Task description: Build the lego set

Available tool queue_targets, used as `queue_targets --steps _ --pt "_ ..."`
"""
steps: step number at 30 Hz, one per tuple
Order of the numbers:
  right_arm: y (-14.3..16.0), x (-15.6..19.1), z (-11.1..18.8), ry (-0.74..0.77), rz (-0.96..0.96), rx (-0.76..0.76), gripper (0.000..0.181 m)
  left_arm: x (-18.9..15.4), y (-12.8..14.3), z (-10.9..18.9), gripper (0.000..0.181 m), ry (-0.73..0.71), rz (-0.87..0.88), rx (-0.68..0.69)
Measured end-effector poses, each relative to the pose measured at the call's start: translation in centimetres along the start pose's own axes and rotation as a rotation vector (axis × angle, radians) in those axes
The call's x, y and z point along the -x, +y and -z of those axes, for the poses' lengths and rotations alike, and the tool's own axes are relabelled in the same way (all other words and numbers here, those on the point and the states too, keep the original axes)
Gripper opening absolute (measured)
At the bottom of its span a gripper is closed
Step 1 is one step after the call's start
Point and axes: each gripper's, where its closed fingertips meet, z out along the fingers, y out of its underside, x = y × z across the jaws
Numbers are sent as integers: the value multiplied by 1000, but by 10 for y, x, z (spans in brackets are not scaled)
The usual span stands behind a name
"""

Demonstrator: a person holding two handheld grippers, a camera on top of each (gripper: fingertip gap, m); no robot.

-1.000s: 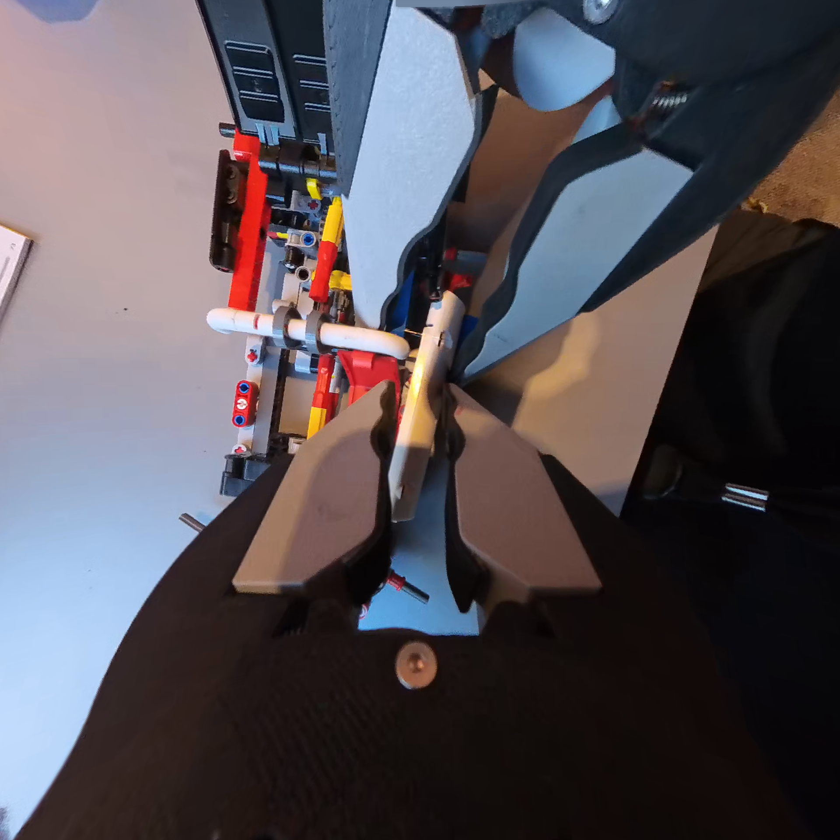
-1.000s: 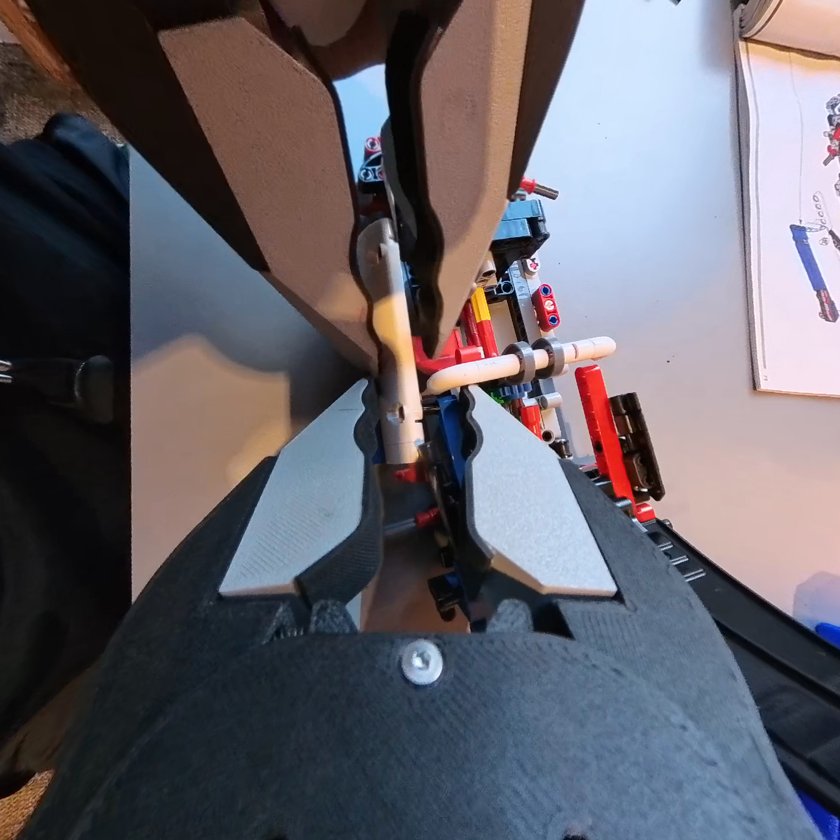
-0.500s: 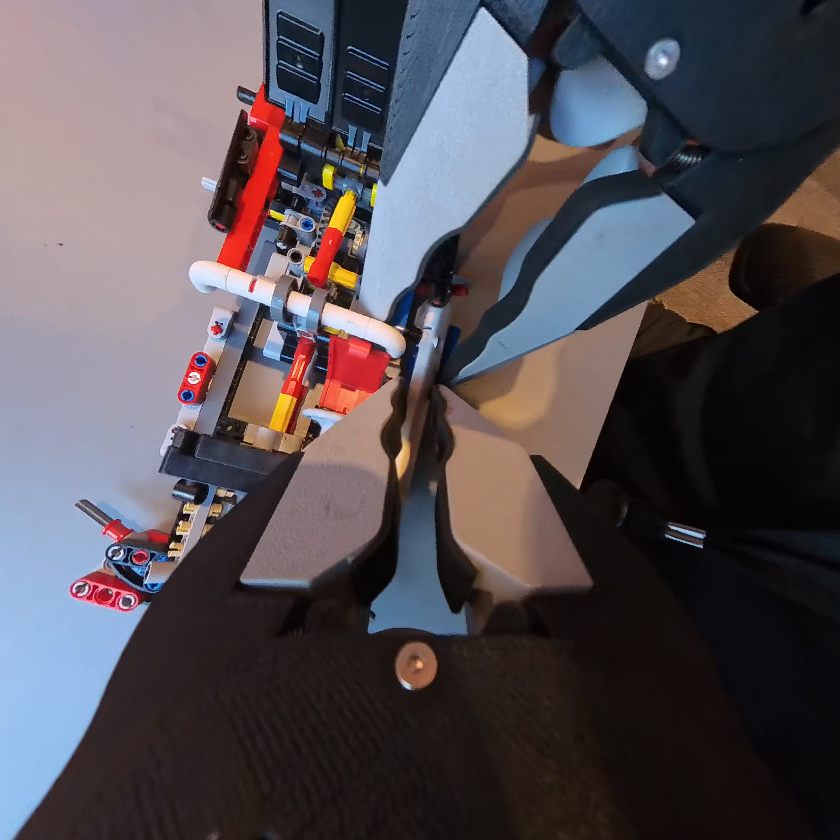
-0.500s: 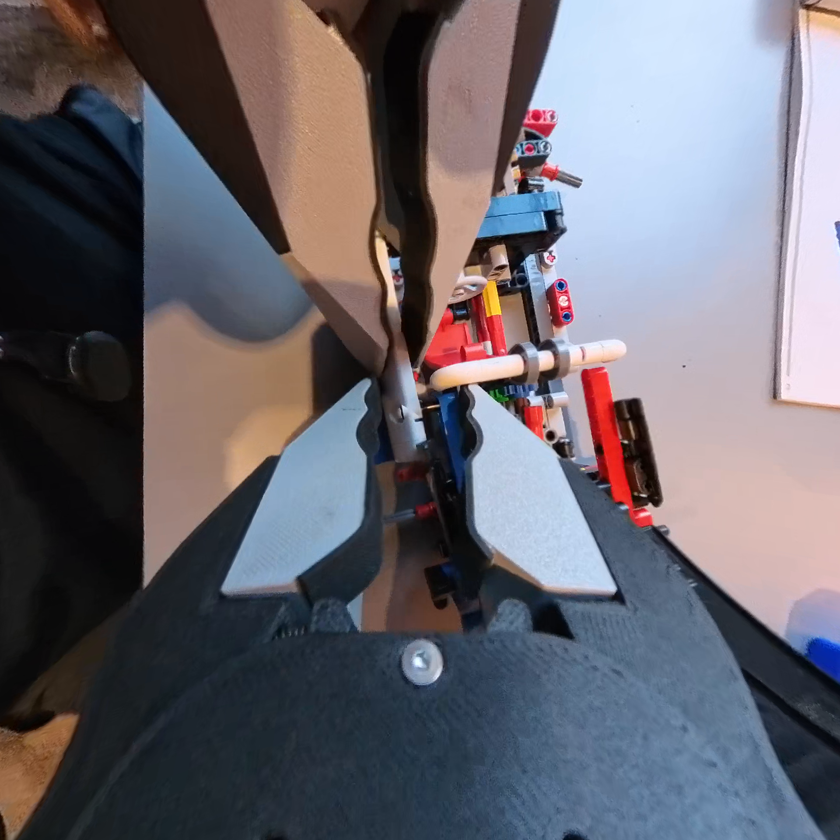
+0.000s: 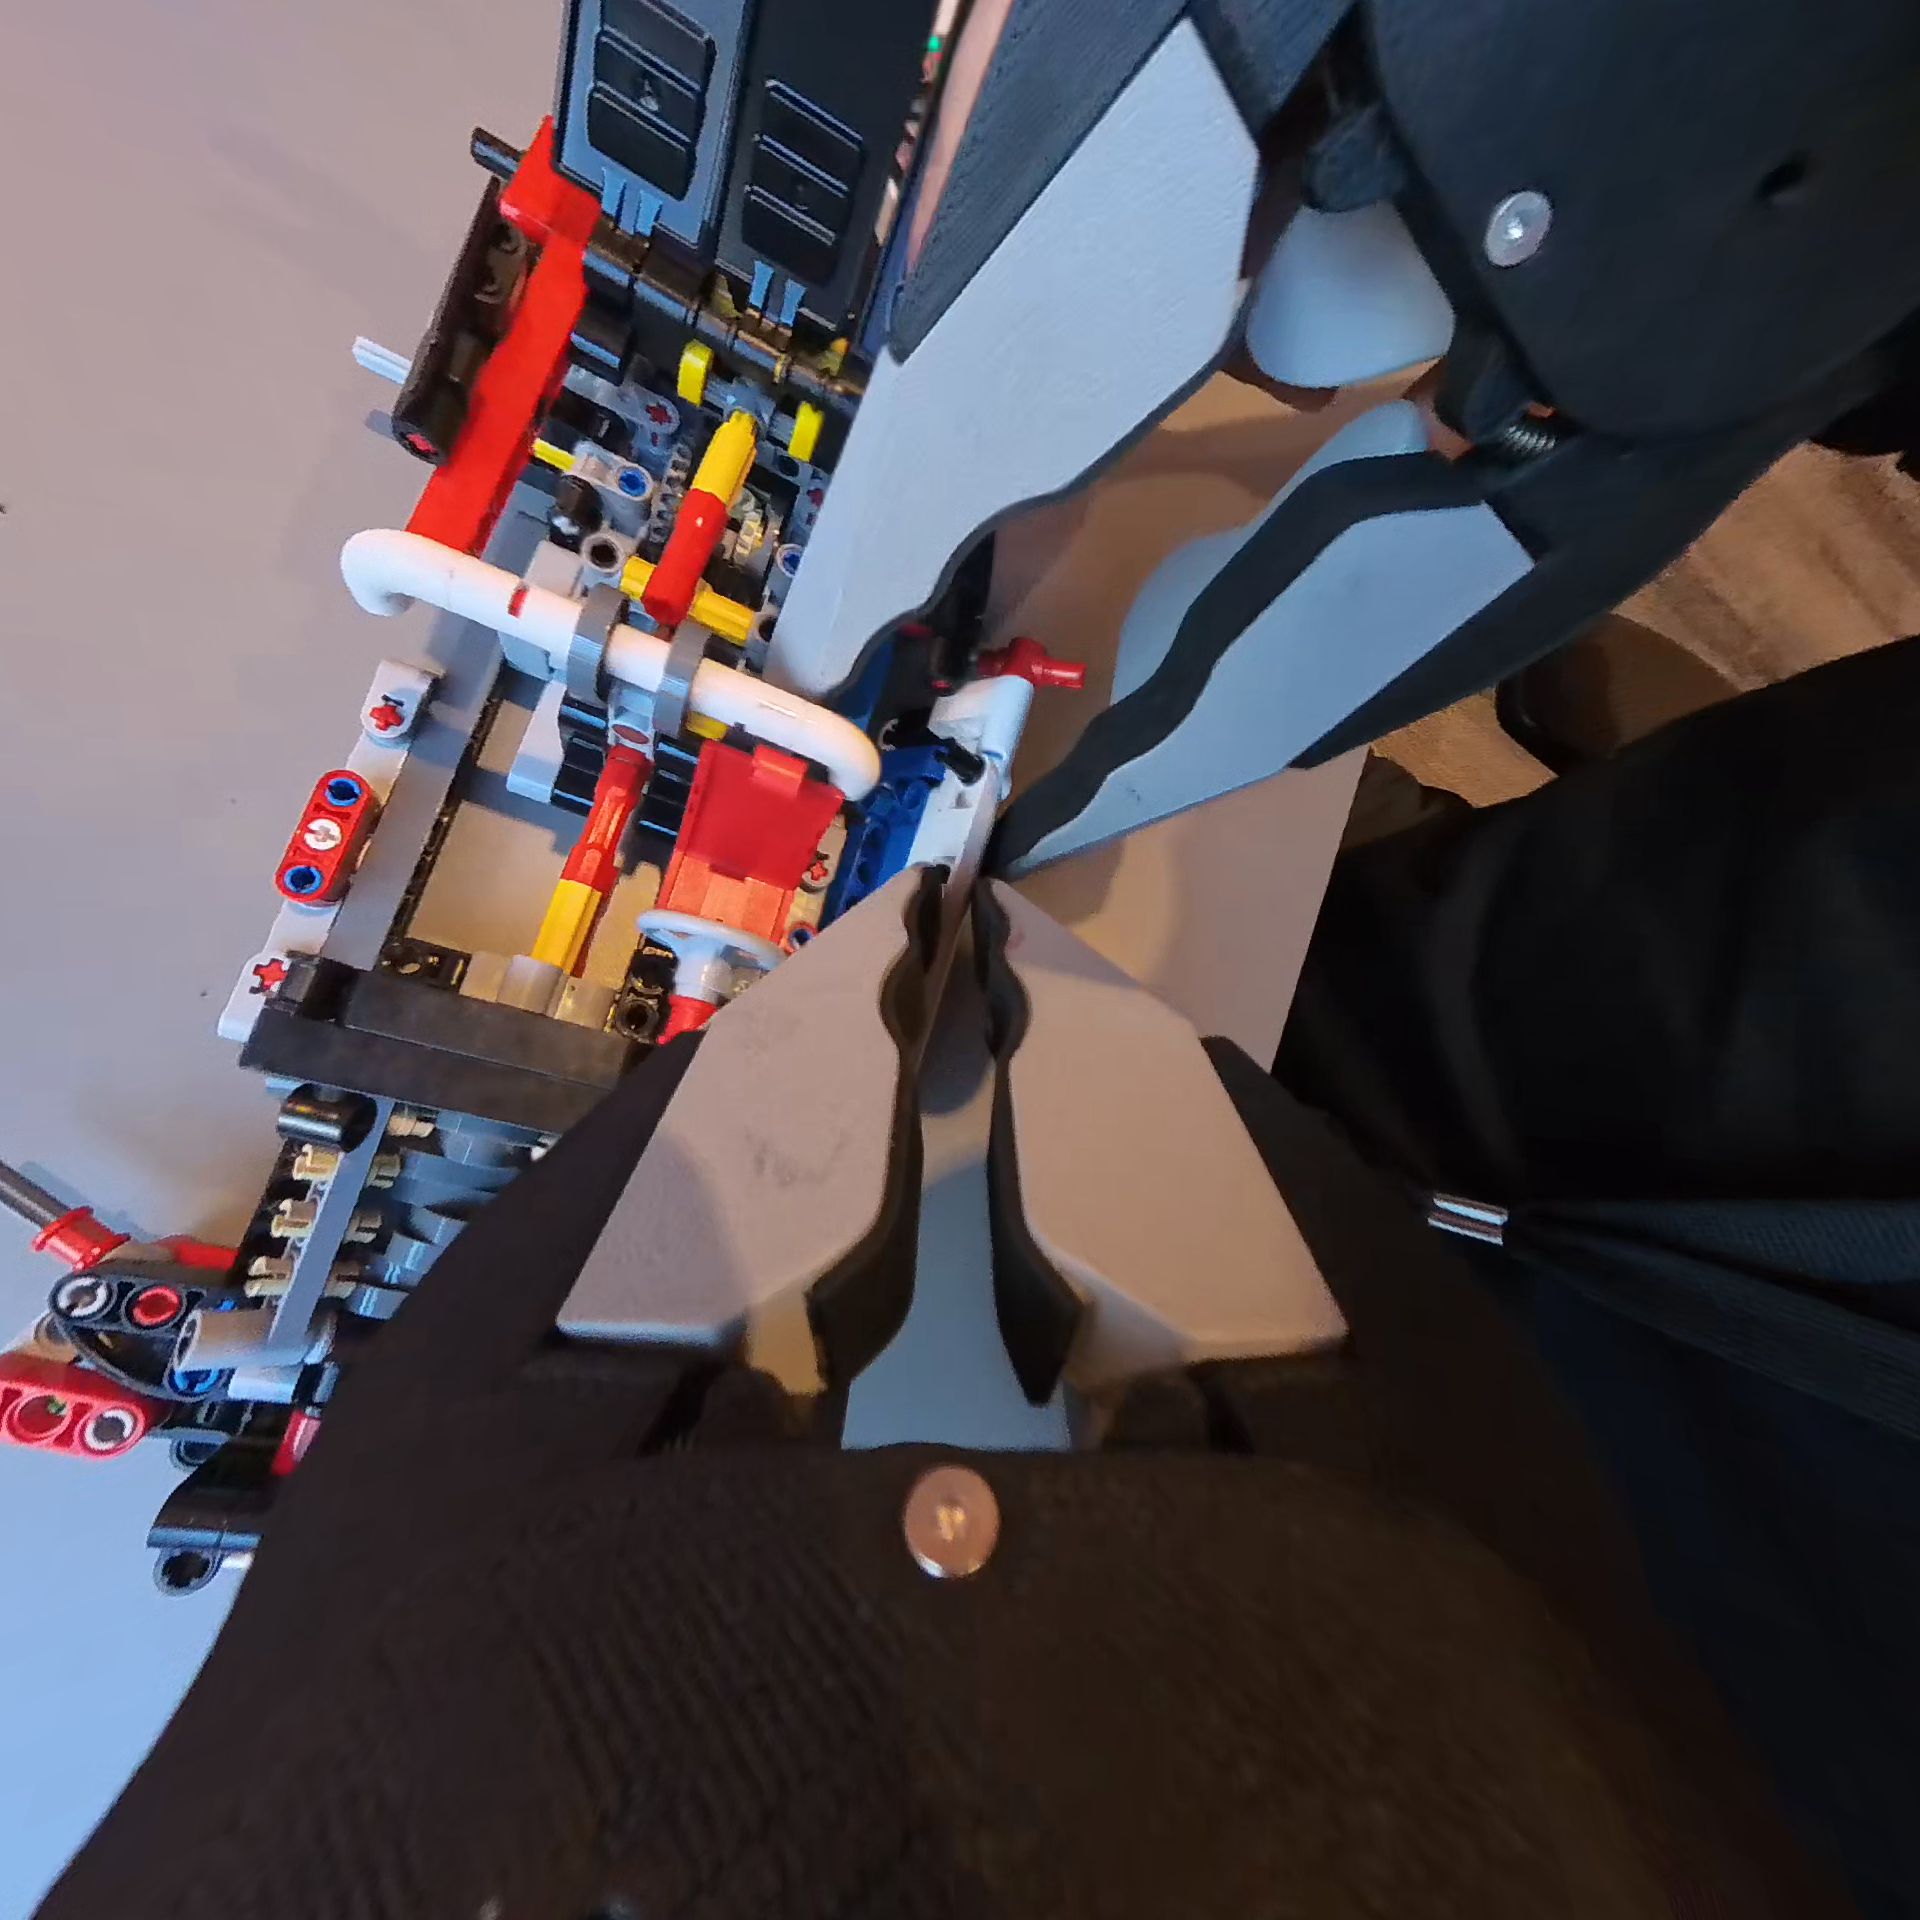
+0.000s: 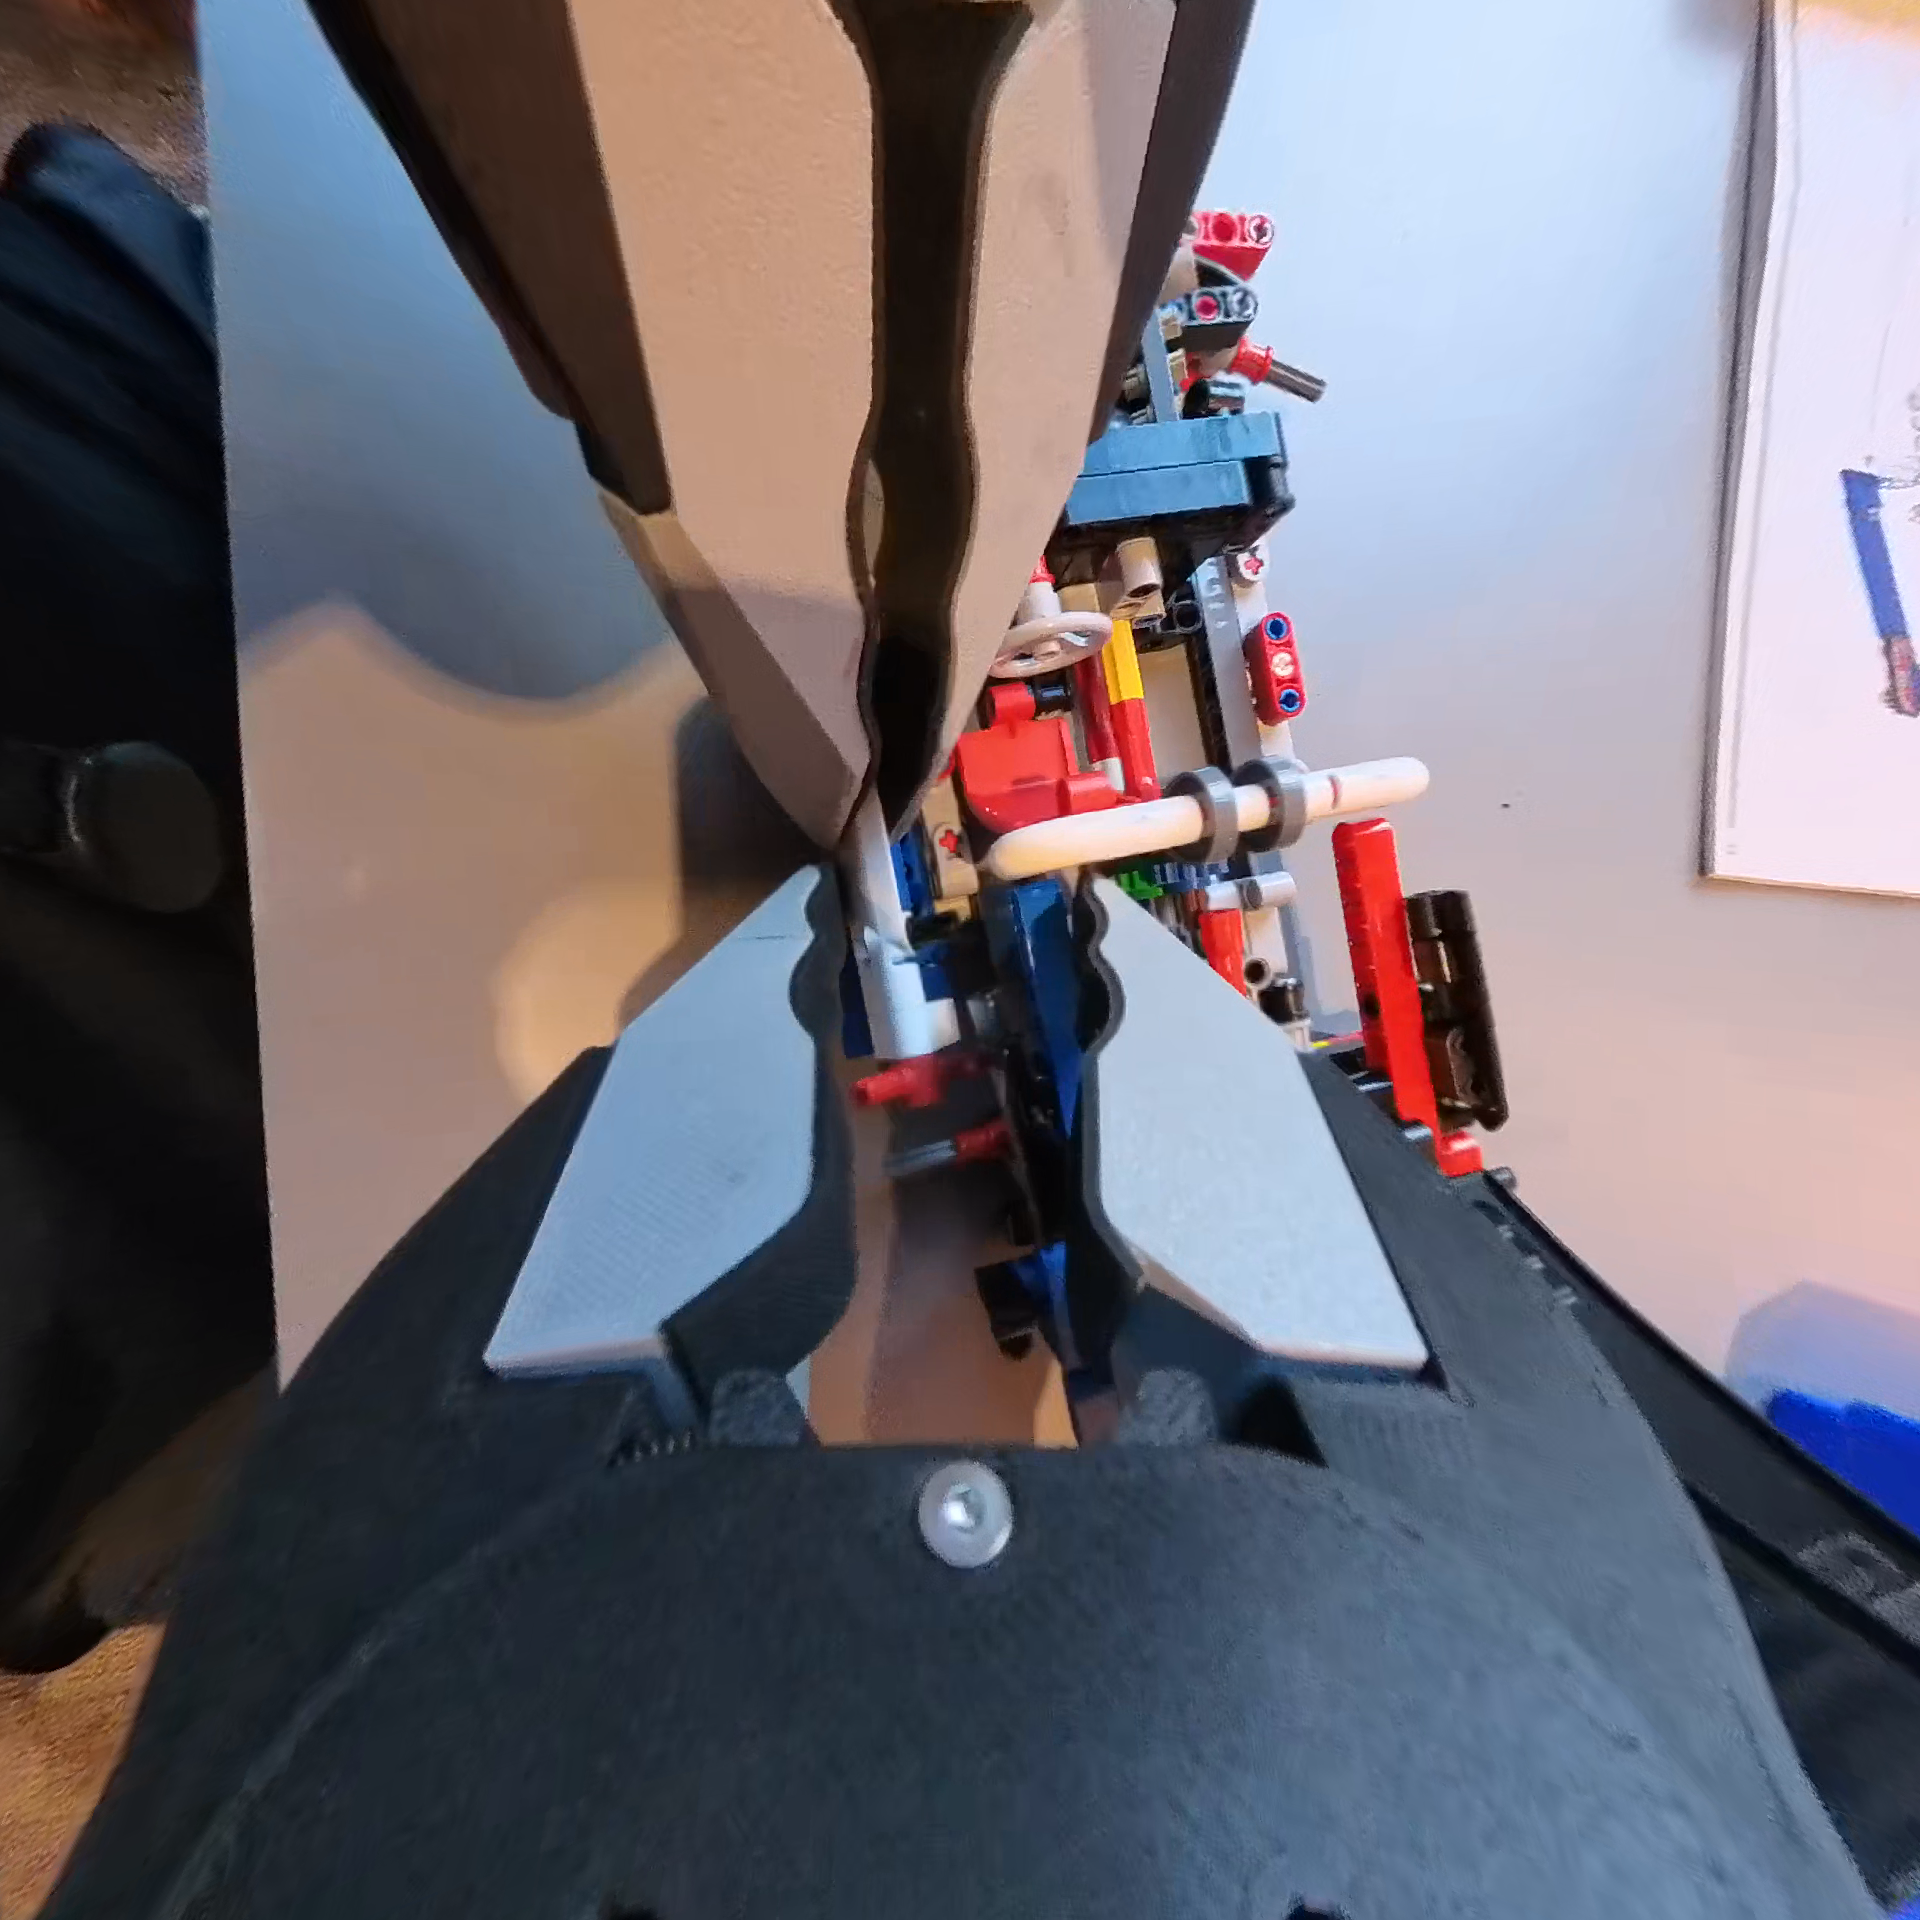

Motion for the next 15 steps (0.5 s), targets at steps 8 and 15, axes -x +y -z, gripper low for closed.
queue_targets --steps 8,15 --pt "-11 10 32 203 98 -235 54 -13 9 0 3 -35 -112 6" --pt "12 43 50 157 12 -340 47 -35 10 2 2 107 -62 -37"
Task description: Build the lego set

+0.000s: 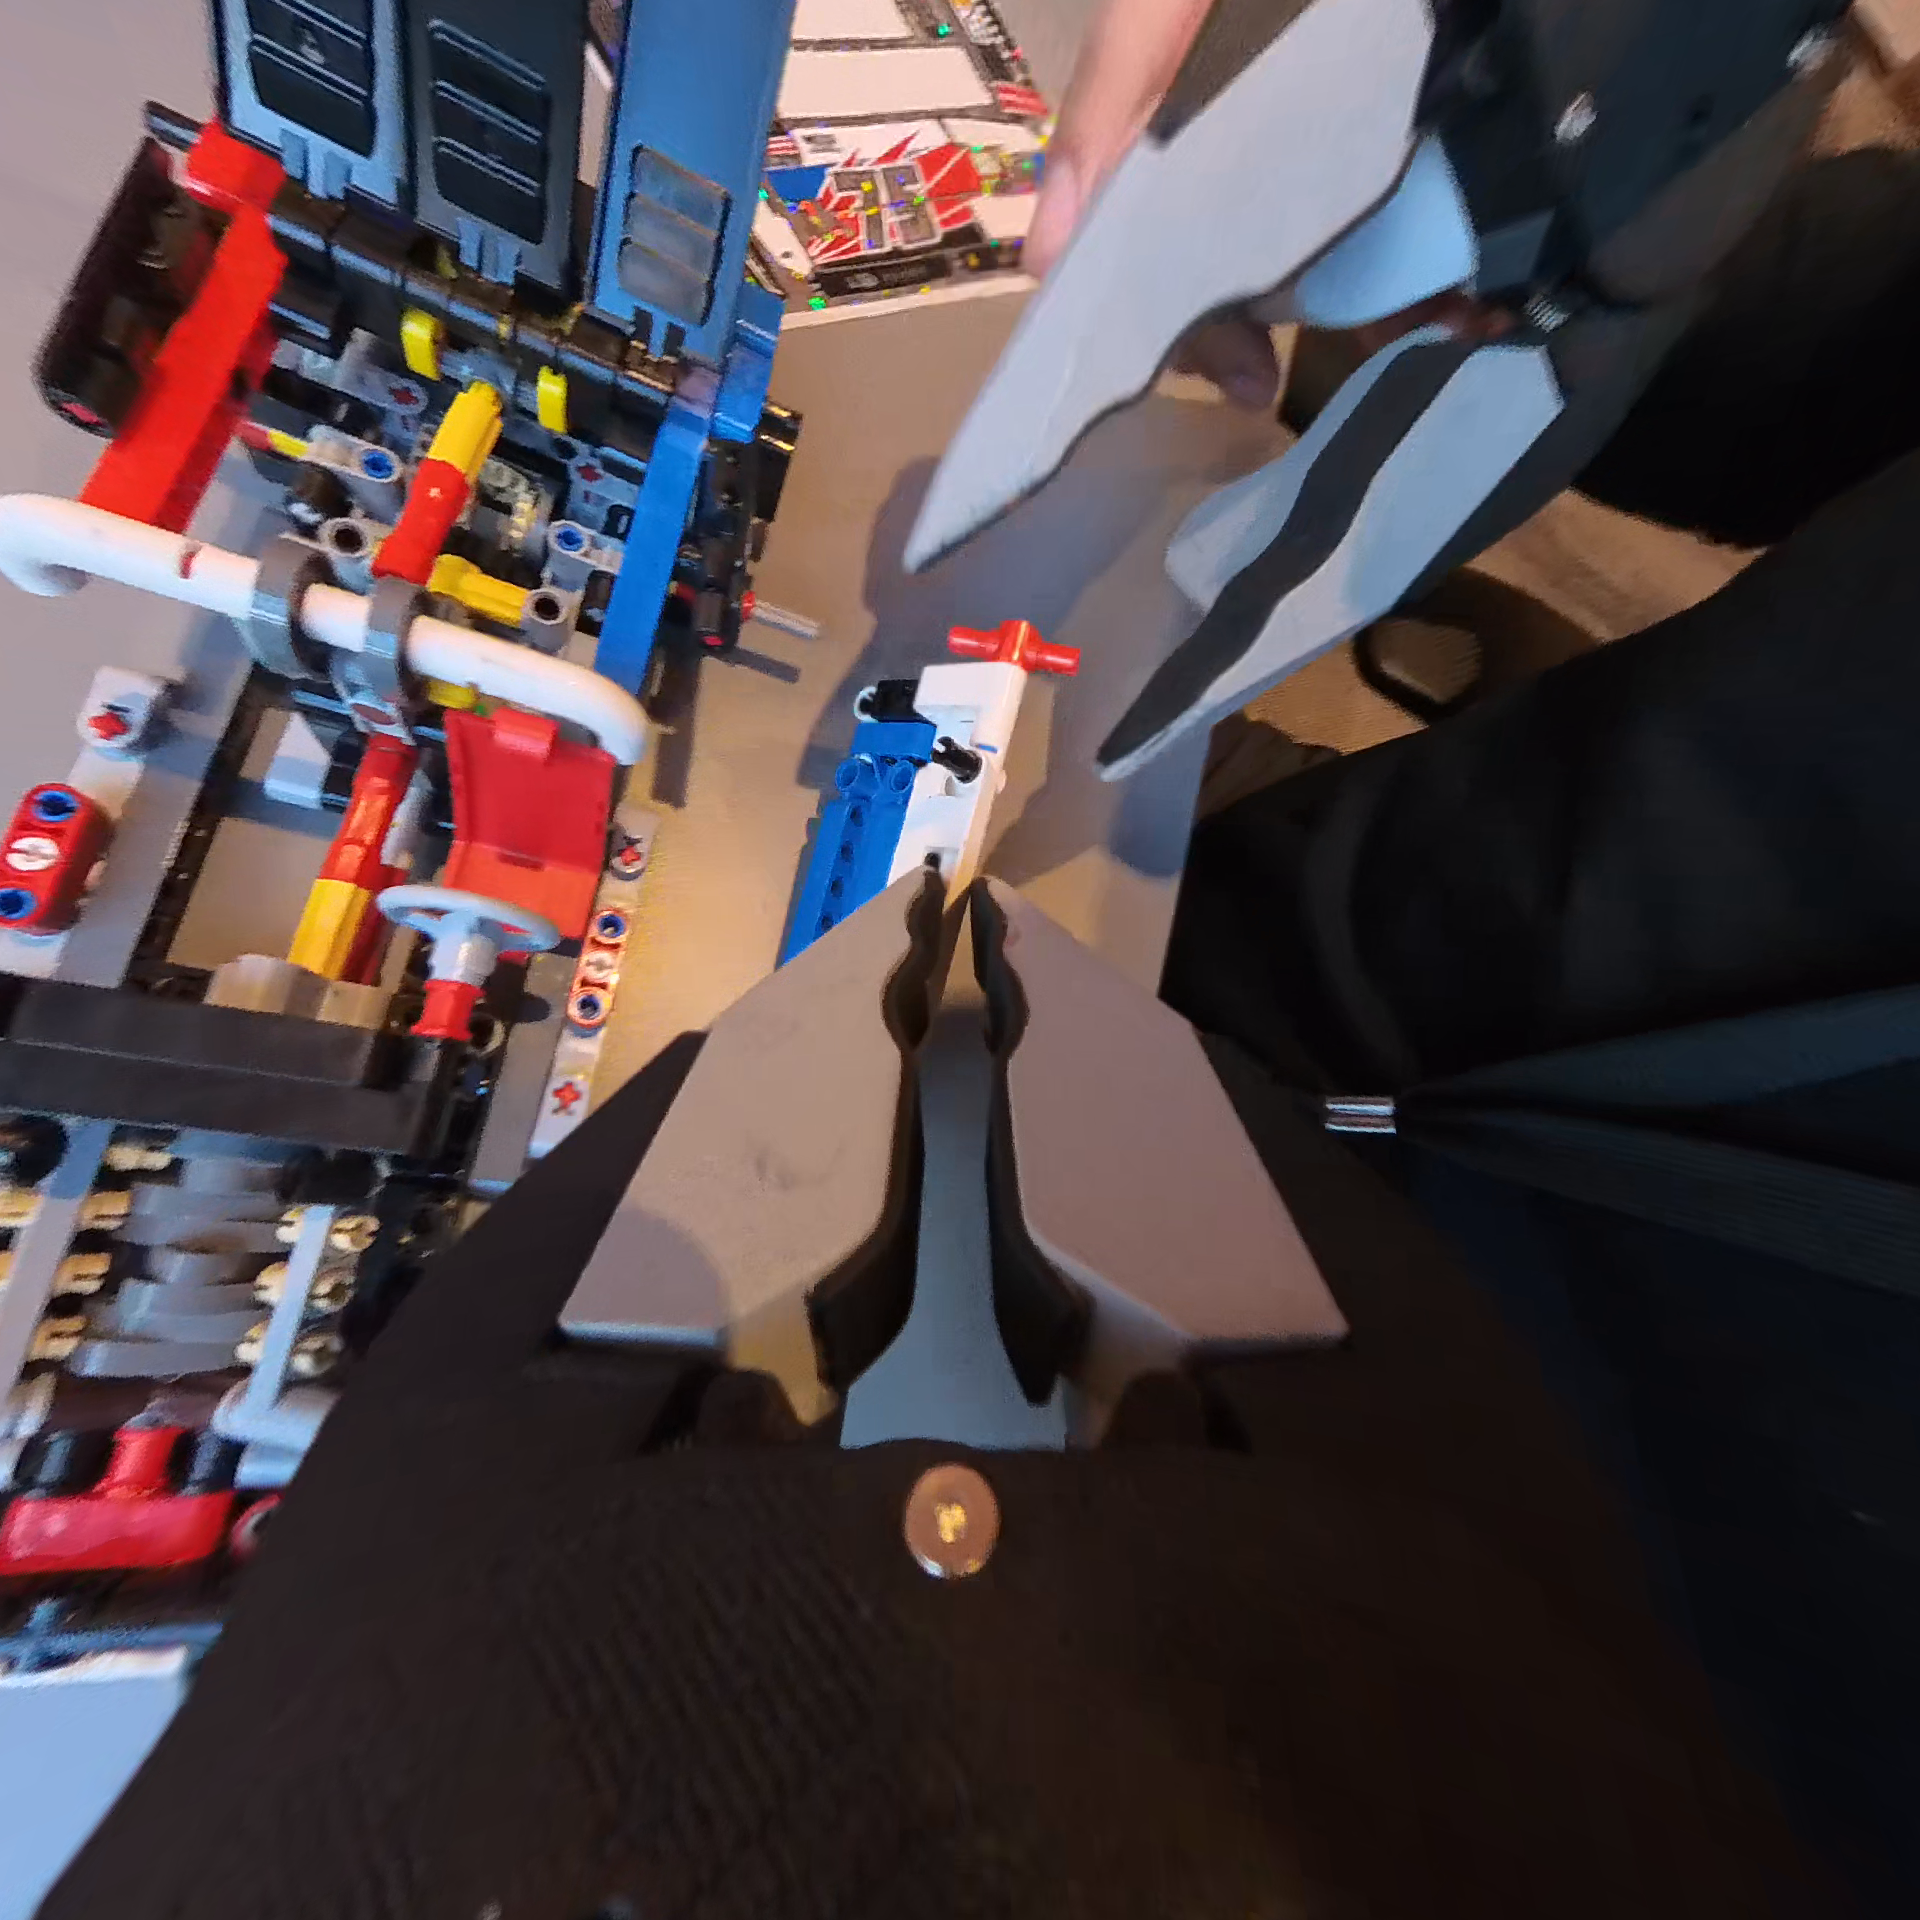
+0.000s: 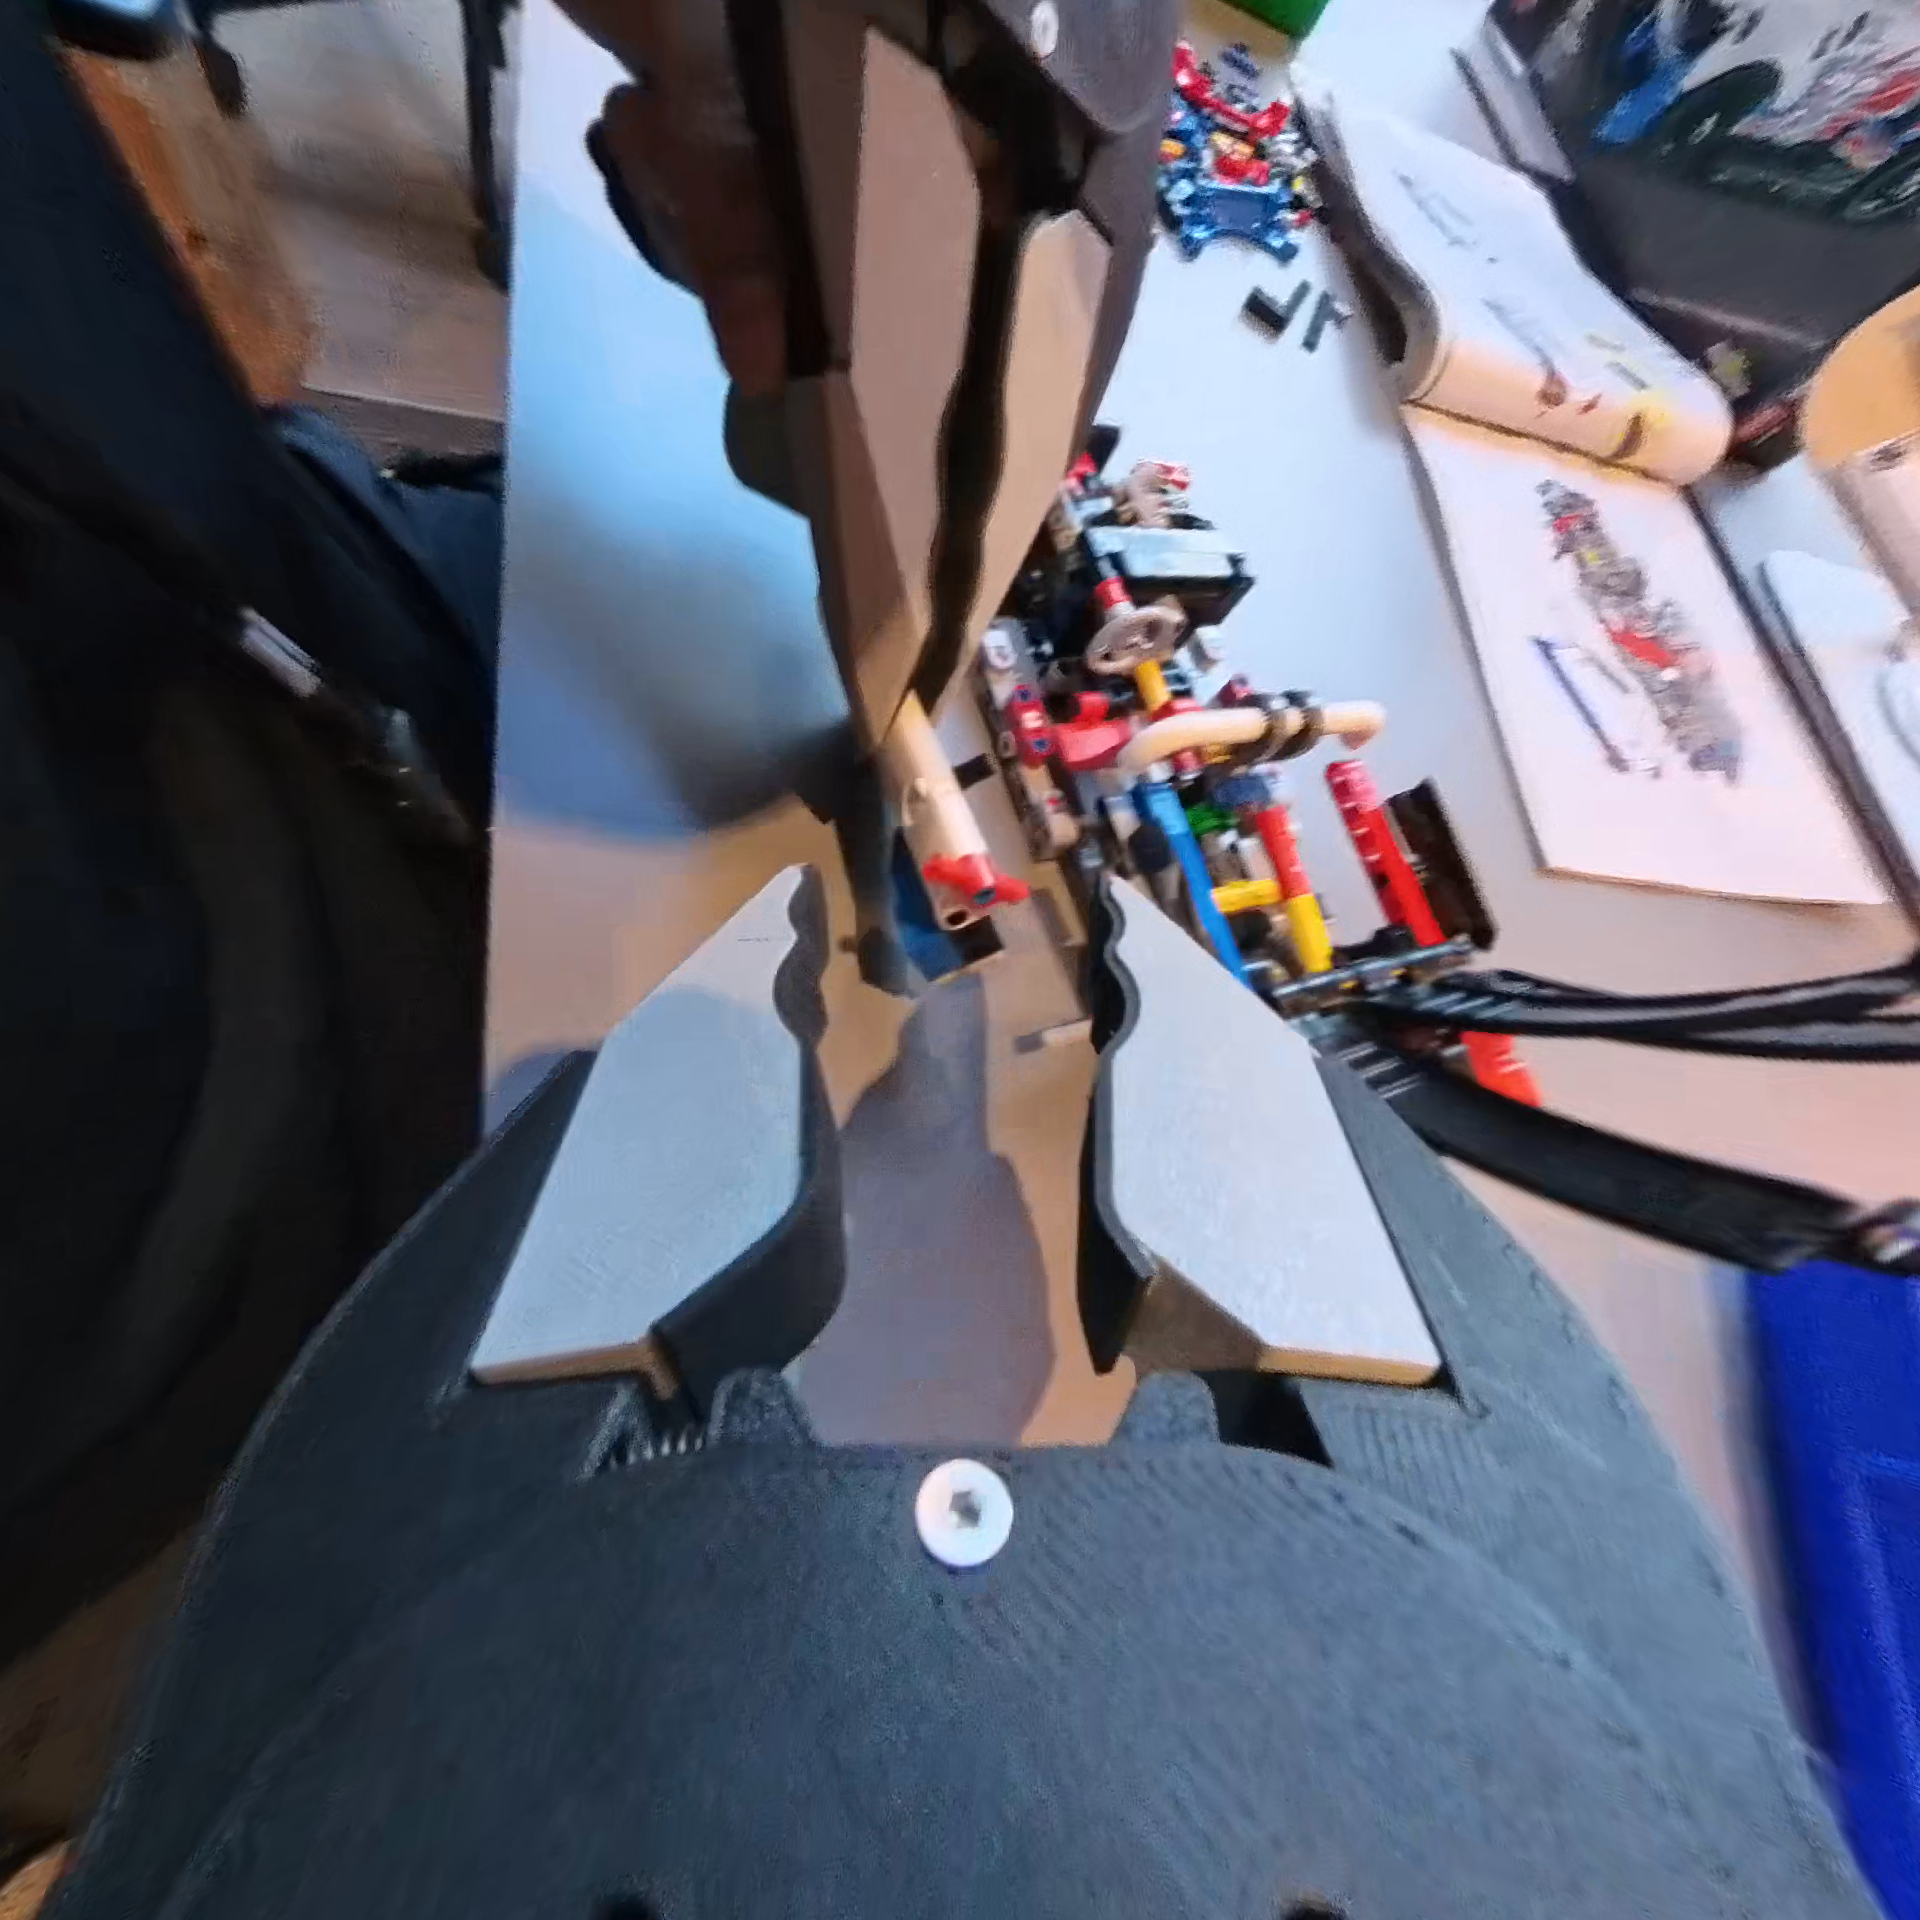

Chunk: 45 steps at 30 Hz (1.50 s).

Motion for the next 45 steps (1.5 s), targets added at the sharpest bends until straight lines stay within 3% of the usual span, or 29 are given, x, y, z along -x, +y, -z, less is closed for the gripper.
queue_targets --steps 5,7,12,18,22,29,37,41,45 --pt "14 11 -8 -43 -110 12 46 -12 -6 -8 2 79 14 -21" --pt "16 4 -3 -35 -166 -10 15 -12 -8 -11 2 70 -2 -21" --pt "21 8 5 -106 -279 -60 15 -15 -13 -17 4 62 -43 -26" --pt "33 5 33 -126 -346 -96 14 7 -48 4 21 -175 -216 -87" --pt "39 -3 51 -123 -379 -145 13 43 -53 -2 37 -396 -353 55" --pt "44 -6 57 -124 -375 -178 13 51 -48 -22 17 -331 -376 212" --pt "43 -1 56 -154 -349 -198 13 53 -48 -22 13 -229 -323 211" --pt "41 -4 57 -169 -383 -228 13 51 -49 -23 15 -192 -284 197" --pt "42 -6 55 -159 -384 -222 13 48 -42 -23 35 -199 -301 223"
